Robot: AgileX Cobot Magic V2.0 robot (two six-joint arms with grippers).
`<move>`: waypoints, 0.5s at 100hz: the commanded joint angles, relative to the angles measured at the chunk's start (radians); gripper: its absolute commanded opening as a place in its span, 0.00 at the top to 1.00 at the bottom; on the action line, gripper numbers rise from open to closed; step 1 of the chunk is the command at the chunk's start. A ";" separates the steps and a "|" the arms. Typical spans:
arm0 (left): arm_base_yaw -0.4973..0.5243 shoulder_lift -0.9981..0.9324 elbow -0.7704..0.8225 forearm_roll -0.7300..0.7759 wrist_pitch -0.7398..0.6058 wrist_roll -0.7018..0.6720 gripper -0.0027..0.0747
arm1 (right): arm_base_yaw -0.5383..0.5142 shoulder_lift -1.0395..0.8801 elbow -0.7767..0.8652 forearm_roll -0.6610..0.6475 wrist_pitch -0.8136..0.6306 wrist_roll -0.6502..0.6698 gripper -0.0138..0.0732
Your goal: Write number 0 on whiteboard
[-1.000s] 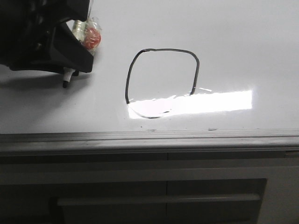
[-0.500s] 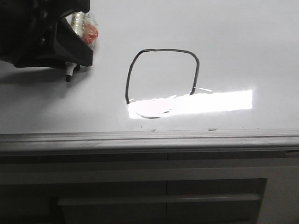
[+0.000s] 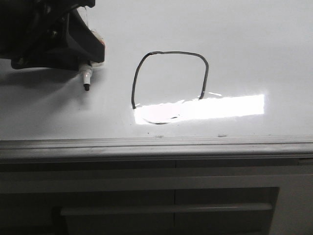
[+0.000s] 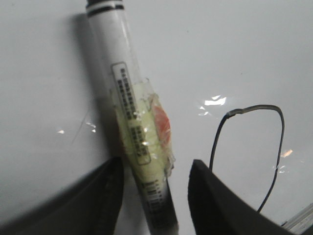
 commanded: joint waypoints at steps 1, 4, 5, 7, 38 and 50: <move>0.011 0.000 -0.021 -0.003 -0.038 -0.008 0.46 | -0.007 0.004 -0.026 -0.004 -0.084 0.004 0.92; 0.011 0.000 -0.023 -0.003 -0.038 -0.008 0.40 | -0.007 0.004 -0.026 -0.004 -0.084 0.004 0.92; 0.011 0.000 -0.023 -0.003 -0.038 -0.008 0.38 | -0.007 0.004 -0.026 -0.004 -0.084 0.004 0.92; 0.011 0.000 -0.025 -0.003 -0.038 -0.008 0.35 | -0.007 0.004 -0.026 -0.004 -0.084 0.004 0.92; 0.009 -0.148 -0.026 -0.003 0.057 -0.008 0.23 | -0.007 0.001 -0.026 -0.004 -0.116 0.004 0.92; 0.009 -0.280 -0.026 0.012 0.137 -0.008 0.28 | -0.007 0.001 -0.026 -0.004 -0.124 0.004 0.92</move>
